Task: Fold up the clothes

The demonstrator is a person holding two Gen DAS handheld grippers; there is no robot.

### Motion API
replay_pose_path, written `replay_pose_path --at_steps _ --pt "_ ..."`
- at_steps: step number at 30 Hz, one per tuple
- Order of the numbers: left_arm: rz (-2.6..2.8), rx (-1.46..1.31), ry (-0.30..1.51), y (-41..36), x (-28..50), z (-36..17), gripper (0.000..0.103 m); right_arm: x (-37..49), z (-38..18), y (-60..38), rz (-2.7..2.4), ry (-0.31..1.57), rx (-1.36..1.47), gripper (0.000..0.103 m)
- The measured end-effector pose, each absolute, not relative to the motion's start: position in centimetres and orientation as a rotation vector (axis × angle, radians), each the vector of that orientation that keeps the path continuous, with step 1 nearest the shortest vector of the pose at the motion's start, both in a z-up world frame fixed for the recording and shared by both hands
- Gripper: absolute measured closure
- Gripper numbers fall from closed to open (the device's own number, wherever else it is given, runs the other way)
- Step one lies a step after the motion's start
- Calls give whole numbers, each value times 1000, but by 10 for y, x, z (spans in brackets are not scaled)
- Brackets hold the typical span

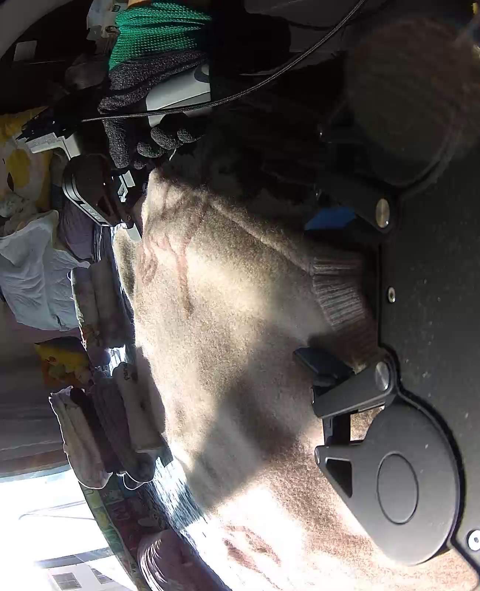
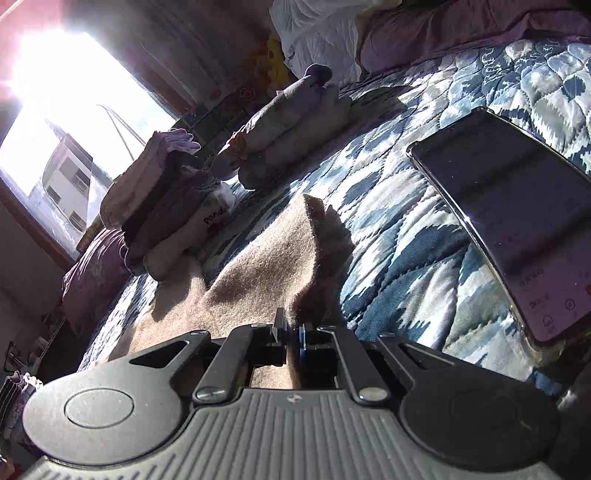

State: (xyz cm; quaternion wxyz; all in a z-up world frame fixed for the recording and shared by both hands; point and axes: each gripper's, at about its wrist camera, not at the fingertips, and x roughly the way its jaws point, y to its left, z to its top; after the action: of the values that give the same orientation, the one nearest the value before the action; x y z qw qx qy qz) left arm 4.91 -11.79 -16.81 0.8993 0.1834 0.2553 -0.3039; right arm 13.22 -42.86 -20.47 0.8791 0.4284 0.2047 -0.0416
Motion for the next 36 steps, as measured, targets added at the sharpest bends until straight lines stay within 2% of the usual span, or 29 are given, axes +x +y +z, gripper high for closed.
replay_pose_path --at_steps 7,8,12,13,15,16,17,20,22,25,28,29,30,31,32,35,36 --pt "-629 403 525 -122 47 -170 29 133 -180 -424 -229 472 670 96" --pt "-629 413 523 -123 46 -170 29 131 -174 -425 -233 460 661 92" --pt "-630 381 536 -121 49 -168 29 130 -140 -408 -67 368 529 92" --pt "-632 366 541 -120 50 -168 29 137 -138 -400 17 378 503 92" --pt "-632 350 549 -119 51 -167 29 161 -154 -387 84 526 467 91" --pt "-632 353 550 -119 51 -166 29 173 -161 -381 111 594 450 94" --pt "-633 355 551 -120 51 -166 29 174 -164 -383 87 611 456 103" --pt "-633 360 550 -120 50 -166 29 176 -161 -382 34 640 424 103" --pt "-633 359 548 -118 49 -166 29 172 -144 -373 52 577 355 87" --pt "-631 352 549 -118 49 -166 29 191 -133 -374 171 539 425 75" --pt "-634 358 550 -117 49 -166 29 233 -149 -388 137 621 454 72" --pt "-638 360 549 -116 49 -166 29 236 -161 -403 112 630 516 77" --pt "-643 359 550 -115 49 -166 29 239 -173 -418 87 638 578 97" --pt "-647 356 550 -114 50 -166 29 242 -184 -433 65 645 640 103" --pt "-652 354 551 -114 50 -166 29 239 -186 -443 64 642 683 103" --pt "-673 362 553 -114 51 -166 27 225 -168 -443 -24 619 545 103" --pt "-677 363 555 -114 52 -166 26 214 -160 -443 -39 597 530 94"
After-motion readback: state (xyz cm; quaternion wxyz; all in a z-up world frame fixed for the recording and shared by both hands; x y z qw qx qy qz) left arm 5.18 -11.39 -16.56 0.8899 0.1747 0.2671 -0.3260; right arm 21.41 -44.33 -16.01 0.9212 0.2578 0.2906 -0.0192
